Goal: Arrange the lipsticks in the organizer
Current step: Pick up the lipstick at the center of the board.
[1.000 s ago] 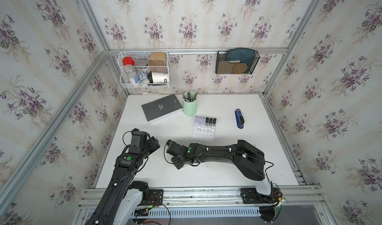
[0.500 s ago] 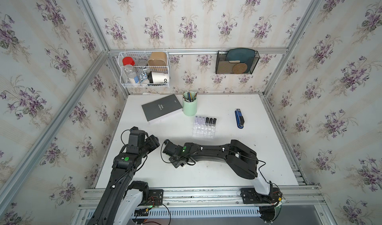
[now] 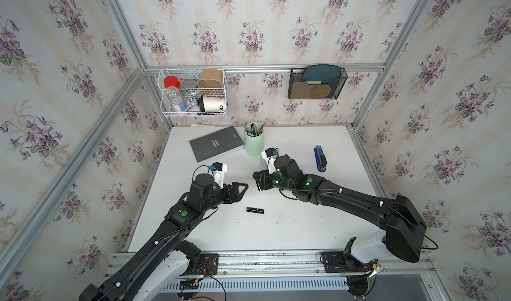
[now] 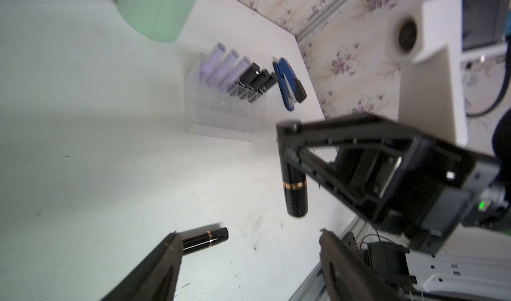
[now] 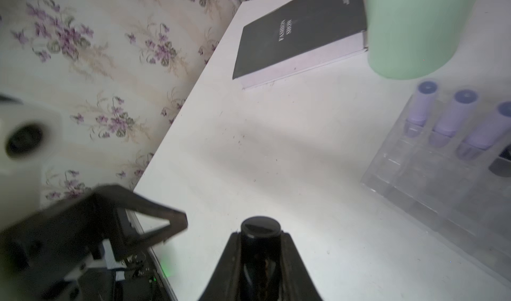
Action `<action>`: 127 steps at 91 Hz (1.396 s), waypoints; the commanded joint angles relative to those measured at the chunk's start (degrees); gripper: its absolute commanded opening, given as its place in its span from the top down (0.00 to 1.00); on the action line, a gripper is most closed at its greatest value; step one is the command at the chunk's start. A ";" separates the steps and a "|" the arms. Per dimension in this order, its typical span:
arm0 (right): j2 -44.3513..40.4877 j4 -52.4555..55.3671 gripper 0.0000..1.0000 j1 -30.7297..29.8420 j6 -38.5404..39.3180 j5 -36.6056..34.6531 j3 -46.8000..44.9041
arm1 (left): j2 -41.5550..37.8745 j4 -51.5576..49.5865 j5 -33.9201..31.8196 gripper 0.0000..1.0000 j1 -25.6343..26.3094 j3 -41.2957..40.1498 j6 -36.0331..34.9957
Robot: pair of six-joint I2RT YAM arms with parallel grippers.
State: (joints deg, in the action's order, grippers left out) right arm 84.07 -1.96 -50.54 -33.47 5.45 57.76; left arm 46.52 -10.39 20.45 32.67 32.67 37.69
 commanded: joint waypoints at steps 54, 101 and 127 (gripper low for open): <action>-4.70 -19.68 0.87 3.12 -16.15 12.59 -7.79 | 13.01 27.55 6.28 0.80 5.22 -0.31 -4.52; -7.61 9.66 0.46 9.58 -3.05 25.99 3.57 | 8.15 24.80 5.51 1.00 5.48 -1.64 -24.82; -6.16 13.99 0.56 5.84 1.42 25.16 6.11 | 9.22 30.05 12.63 1.00 5.43 -1.43 -23.29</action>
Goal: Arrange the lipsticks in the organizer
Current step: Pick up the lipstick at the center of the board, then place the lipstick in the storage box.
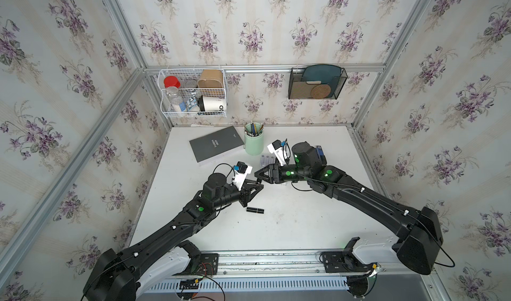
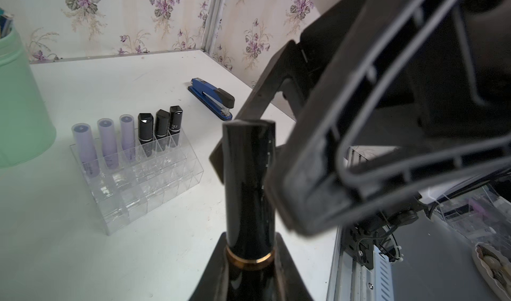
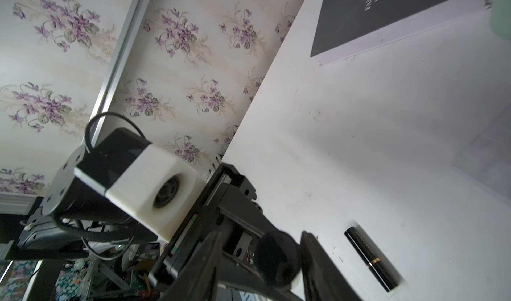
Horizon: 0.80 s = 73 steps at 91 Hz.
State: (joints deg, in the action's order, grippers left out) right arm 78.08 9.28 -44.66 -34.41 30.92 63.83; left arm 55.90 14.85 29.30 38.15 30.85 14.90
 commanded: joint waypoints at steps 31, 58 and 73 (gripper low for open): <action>0.08 -7.21 0.86 0.36 -7.27 -5.58 -3.53 | 0.83 5.06 1.29 0.75 -0.09 1.35 2.55; 0.06 -7.84 0.96 -1.85 -18.76 -59.58 -8.06 | -11.41 -20.11 -33.60 0.34 -6.11 4.62 3.84; 10.33 -9.96 0.97 -9.08 -16.91 -79.10 -3.86 | -12.72 -21.34 -34.57 0.38 -10.35 2.27 7.68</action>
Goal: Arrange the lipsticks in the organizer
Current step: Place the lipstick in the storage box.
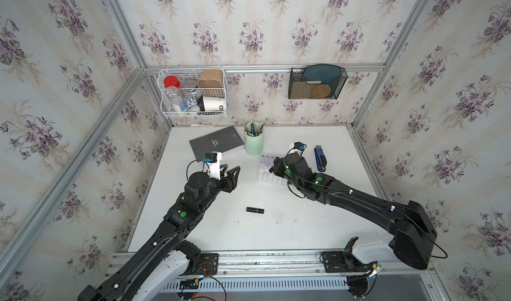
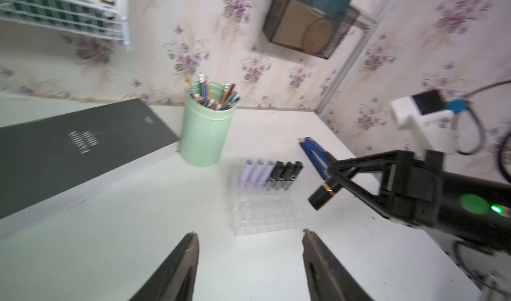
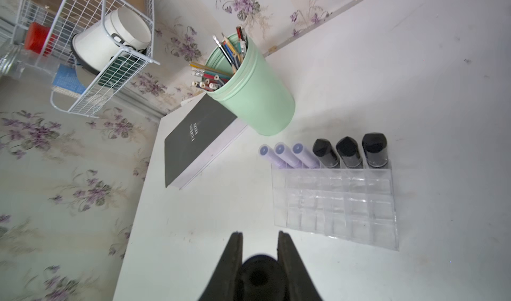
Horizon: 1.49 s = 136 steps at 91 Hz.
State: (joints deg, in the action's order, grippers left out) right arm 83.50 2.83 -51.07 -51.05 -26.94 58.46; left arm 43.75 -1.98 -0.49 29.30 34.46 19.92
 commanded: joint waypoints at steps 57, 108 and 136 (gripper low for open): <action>27.15 -13.75 0.99 -2.09 10.16 -16.78 12.67 | -1.24 -3.98 3.11 0.41 -10.73 -3.57 5.00; 31.11 -13.85 0.99 -1.36 10.35 -17.78 13.78 | -0.42 -3.00 5.66 0.42 -11.98 -3.70 5.38; 32.33 -13.16 0.99 -1.40 10.75 -19.20 14.43 | -1.02 -2.89 6.12 0.42 -12.16 -3.92 5.38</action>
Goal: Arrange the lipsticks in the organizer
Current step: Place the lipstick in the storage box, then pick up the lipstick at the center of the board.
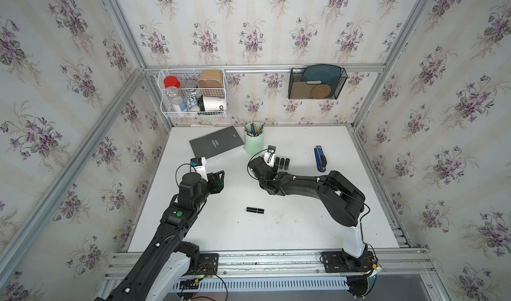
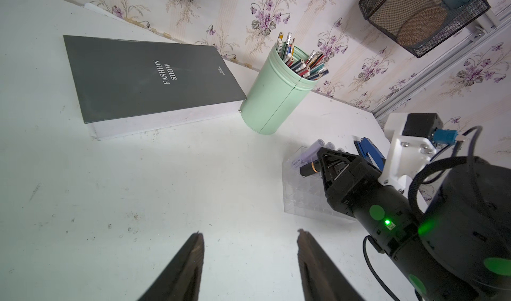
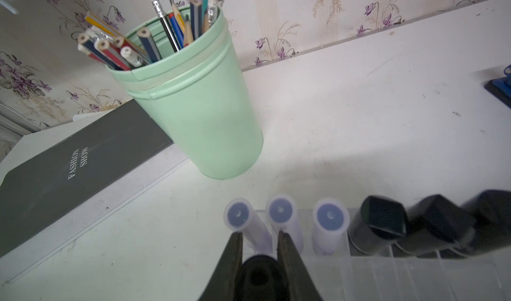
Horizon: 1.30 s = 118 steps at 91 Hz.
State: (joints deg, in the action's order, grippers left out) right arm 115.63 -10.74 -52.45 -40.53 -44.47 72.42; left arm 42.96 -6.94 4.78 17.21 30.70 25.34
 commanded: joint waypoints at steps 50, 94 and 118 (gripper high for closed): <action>-1.49 2.57 0.67 -1.07 0.11 -1.07 1.27 | -0.92 1.66 1.85 0.43 -0.10 0.03 0.64; -15.91 2.66 0.60 -2.72 2.19 6.52 -6.48 | -3.50 -6.43 1.65 0.43 -0.08 3.12 2.10; -25.24 8.69 0.57 -3.05 7.60 20.47 -13.19 | -4.28 -11.73 2.36 0.39 0.81 1.95 5.97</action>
State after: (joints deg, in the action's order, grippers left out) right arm 92.84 -5.78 -55.22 -36.60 -32.45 60.90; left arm 39.09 -16.08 6.42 17.41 33.91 28.64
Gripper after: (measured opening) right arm 0.425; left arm 0.602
